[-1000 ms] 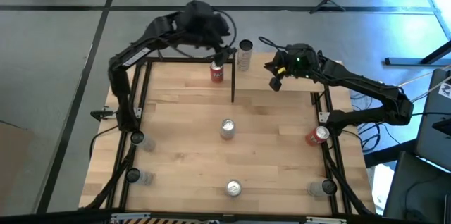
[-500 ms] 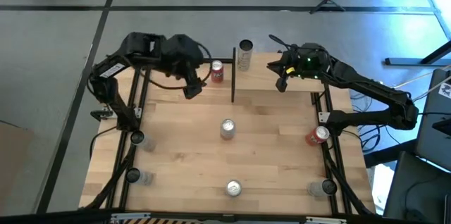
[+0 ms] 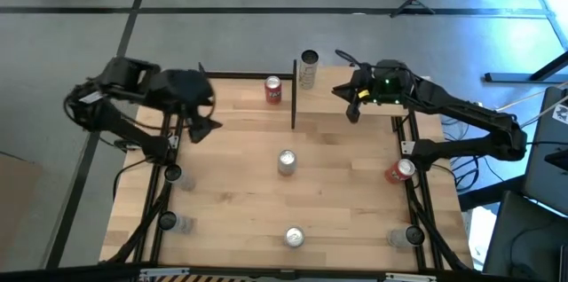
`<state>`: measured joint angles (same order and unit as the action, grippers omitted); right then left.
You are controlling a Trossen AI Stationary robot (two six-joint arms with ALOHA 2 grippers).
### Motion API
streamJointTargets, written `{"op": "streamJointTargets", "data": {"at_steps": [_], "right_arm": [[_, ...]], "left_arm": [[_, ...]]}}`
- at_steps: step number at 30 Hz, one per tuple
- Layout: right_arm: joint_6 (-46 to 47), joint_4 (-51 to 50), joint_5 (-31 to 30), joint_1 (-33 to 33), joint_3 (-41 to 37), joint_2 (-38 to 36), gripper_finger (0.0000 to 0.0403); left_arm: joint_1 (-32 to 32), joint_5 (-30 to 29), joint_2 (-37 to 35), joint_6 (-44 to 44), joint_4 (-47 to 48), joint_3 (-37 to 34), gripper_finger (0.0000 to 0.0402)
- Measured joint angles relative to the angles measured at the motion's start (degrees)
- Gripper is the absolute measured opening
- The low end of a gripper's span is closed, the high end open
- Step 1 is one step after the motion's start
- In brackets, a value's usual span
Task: Place canned beverage on shelf
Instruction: Put the middle left black soda can onto the shelf
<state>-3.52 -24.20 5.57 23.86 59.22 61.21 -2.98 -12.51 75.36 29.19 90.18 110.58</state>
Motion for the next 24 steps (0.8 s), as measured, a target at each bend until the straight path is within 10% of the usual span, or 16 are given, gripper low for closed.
{"op": "streamJointTargets", "data": {"at_steps": [24], "right_arm": [[12.2,-3.6,-10.0,-12.0,-0.1,2.2,0.0037]], "left_arm": [[-13.8,17.6,-19.8,15.8,-0.2,-37.7,0.0327]]}}
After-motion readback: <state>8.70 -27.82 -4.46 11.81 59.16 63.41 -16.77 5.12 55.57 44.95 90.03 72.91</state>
